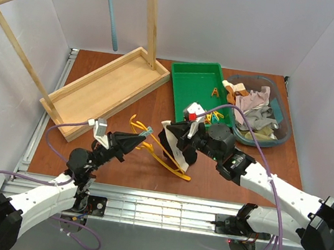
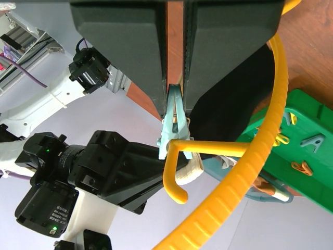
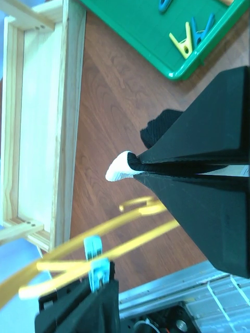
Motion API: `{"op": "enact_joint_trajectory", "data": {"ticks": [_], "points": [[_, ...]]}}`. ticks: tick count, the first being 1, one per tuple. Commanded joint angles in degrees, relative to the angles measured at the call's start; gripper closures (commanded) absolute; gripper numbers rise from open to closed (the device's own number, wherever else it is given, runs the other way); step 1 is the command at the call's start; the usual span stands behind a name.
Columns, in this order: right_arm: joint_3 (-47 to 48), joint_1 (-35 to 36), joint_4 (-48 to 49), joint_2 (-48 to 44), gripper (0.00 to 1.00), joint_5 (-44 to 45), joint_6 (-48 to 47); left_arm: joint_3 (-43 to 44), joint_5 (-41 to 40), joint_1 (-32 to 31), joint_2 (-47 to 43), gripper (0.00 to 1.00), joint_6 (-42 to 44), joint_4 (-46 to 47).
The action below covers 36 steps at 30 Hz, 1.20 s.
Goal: Clip the underwear to the hanger
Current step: Clamp the underwear onto the hanger.
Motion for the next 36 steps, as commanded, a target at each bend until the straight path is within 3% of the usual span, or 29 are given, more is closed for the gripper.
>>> {"op": "enact_joint_trajectory", "data": {"ticks": [1,11,21,36], "points": [[2.3,0.8,3.9,0.2,0.99,-3.0,0.2,-15.2,0.2,-0.1,1.3,1.0,1.2,2.3],[3.8,1.5,7.7,1.9,0.99,-8.6,0.2,-15.4,1.7,-0.2,5.3,1.0,0.8,6.8],[4.7,1.5,8.6,4.5,0.99,-13.1,1.1,-15.8,2.0,-0.2,3.6,1.0,0.6,6.6],[3.0,1.5,9.3,1.3,0.99,-10.9,0.6,-15.9,2.1,-0.2,3.1,1.0,0.2,6.7]]}}
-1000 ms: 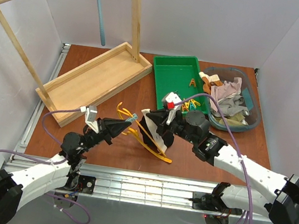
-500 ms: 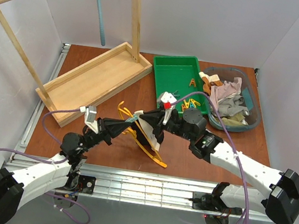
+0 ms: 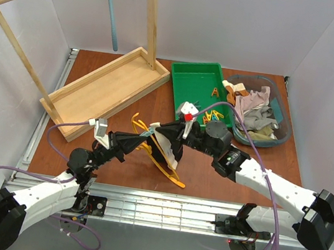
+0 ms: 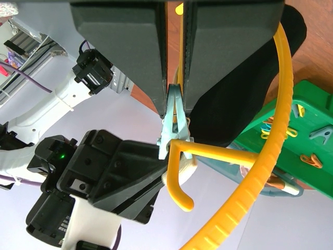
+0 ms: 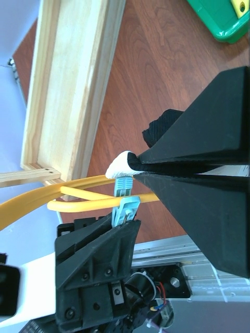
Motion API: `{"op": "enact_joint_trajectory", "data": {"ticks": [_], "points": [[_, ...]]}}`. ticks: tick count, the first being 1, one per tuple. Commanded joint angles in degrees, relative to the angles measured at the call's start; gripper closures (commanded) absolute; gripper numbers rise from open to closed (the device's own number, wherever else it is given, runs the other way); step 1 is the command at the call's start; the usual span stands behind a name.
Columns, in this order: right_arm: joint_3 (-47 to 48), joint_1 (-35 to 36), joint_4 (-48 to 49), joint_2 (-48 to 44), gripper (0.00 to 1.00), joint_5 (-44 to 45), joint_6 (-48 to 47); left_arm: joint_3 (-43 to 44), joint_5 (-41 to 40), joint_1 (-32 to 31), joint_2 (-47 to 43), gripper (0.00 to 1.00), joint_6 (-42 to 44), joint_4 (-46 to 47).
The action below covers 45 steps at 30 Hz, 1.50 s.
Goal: Clip the underwear to the hanger
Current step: Clamp the underwear onto the hanger.
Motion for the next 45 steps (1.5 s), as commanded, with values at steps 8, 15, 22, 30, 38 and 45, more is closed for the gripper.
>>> {"op": "enact_joint_trajectory", "data": {"ticks": [8,15,22,30,38,45], "points": [[0.8,0.3,3.1,-2.9,0.99,0.1,-0.1,-16.0,0.6,-0.2,-1.1,1.0,0.2,0.8],[2.1,0.3,3.2,0.2,0.99,-1.1,-0.1,-16.1,0.9,-0.1,-1.2,1.0,0.1,1.5],[2.1,0.3,4.0,0.2,0.99,-1.5,0.3,-16.3,0.7,-0.1,-0.6,1.0,0.0,2.0],[0.8,0.3,4.1,-2.0,0.99,-0.7,1.0,-16.2,1.1,-0.2,-0.9,1.0,-0.1,2.2],[0.0,0.3,4.3,-3.9,0.99,-1.2,1.2,-16.3,1.4,-0.1,-1.8,1.0,-0.3,1.9],[0.3,0.3,4.7,-2.6,0.99,-3.9,2.0,-16.5,1.7,-0.1,-2.2,1.0,-0.5,2.3]]}}
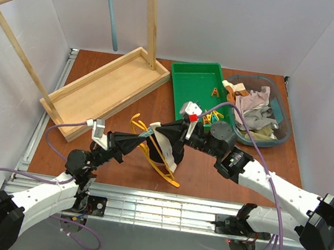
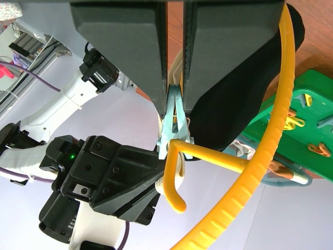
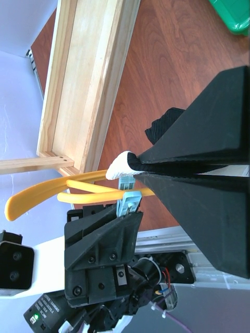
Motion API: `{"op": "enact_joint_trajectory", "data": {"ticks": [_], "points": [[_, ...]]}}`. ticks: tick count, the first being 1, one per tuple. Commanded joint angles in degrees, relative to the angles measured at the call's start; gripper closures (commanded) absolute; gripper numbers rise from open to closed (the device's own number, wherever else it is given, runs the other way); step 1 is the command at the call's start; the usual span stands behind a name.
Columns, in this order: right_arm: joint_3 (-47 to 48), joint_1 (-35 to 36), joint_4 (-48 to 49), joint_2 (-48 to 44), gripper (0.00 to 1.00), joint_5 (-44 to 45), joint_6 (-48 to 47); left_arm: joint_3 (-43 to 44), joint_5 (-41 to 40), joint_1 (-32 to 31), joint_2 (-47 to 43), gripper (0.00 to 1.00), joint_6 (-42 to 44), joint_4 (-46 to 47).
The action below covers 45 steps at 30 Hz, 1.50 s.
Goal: Clip the underwear to the hanger
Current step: Clamp the underwear onto the hanger.
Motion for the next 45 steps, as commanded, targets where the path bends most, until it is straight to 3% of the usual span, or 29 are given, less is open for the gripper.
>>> {"op": "enact_joint_trajectory", "data": {"ticks": [1,21,24,29,33,38,45], "points": [[0.5,0.2,3.1,0.1,0.99,-2.2,0.9,-16.5,0.7,-0.1,-0.6,1.0,0.0,1.4],[2.3,0.1,4.0,3.0,0.99,-6.7,2.0,-16.2,2.2,-0.2,-0.2,1.0,-0.4,2.2],[2.4,0.1,3.9,3.2,0.99,-6.7,1.9,-15.4,2.3,-0.2,0.0,0.91,-0.5,1.0],[2.0,0.1,4.0,2.6,0.99,-6.5,1.7,-15.4,1.7,-0.1,0.6,0.85,-0.7,0.5],[1.7,0.1,3.9,2.0,0.99,-6.7,1.6,-15.2,1.4,-0.1,0.7,0.66,-0.8,-0.2],[1.4,0.1,3.9,1.7,0.99,-6.8,1.6,-15.2,1.3,-0.2,0.8,0.62,-0.8,0.1],[1.0,0.1,3.9,1.6,0.95,-5.5,1.6,-15.2,1.0,-0.2,1.3,0.49,-0.9,-0.2]]}}
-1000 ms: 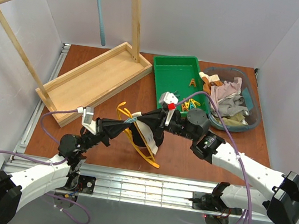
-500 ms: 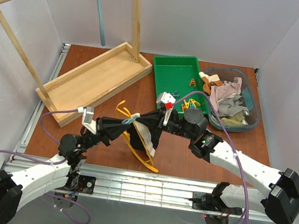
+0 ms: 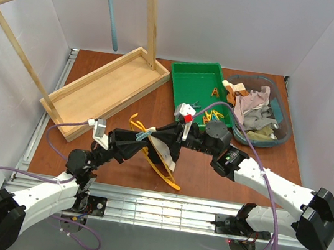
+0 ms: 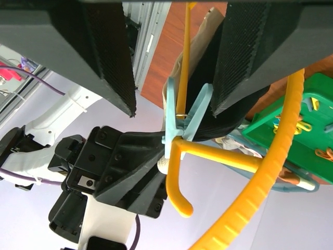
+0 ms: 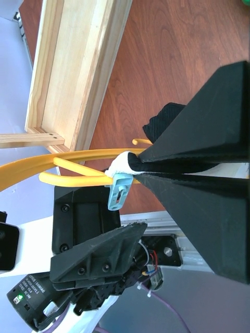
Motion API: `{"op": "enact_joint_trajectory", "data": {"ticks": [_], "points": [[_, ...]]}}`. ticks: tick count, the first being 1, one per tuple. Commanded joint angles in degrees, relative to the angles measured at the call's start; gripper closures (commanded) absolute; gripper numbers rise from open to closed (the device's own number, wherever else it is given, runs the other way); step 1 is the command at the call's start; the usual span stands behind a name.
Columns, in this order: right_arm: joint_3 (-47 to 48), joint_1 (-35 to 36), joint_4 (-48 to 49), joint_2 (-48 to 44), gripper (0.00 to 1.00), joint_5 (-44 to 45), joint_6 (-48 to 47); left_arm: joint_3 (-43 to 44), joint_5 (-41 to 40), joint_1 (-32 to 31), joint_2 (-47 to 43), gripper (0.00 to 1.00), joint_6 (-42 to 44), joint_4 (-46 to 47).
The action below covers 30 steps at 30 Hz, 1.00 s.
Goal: Clip the underwear to the hanger
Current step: Clamp the underwear onto the hanger.
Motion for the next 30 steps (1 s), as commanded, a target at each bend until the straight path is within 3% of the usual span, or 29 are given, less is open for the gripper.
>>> {"op": "enact_joint_trajectory", "data": {"ticks": [1,2,8,17,23,30], "points": [[0.8,0.1,2.7,-1.4,0.91,0.9,-0.3,-15.0,0.1,-0.1,0.3,0.48,0.3,-1.3],[0.8,0.0,2.5,-1.3,0.79,1.6,-0.5,-14.8,-0.2,-0.2,0.9,0.46,0.3,-1.4],[-0.1,-0.4,2.3,-0.8,0.52,4.3,-1.5,-14.4,-1.6,-0.2,4.2,0.46,1.0,0.5],[-3.1,-0.8,0.1,-1.5,0.47,11.0,-3.8,-11.6,-6.9,-0.2,12.4,0.46,4.9,1.0],[-14.2,-0.8,3.8,-1.6,0.49,15.7,1.5,-7.1,-12.8,0.0,21.8,0.48,9.5,2.2],[-20.4,-0.5,4.8,1.6,0.52,17.0,3.9,-4.8,-10.1,3.1,36.7,0.48,9.3,14.4]]}}
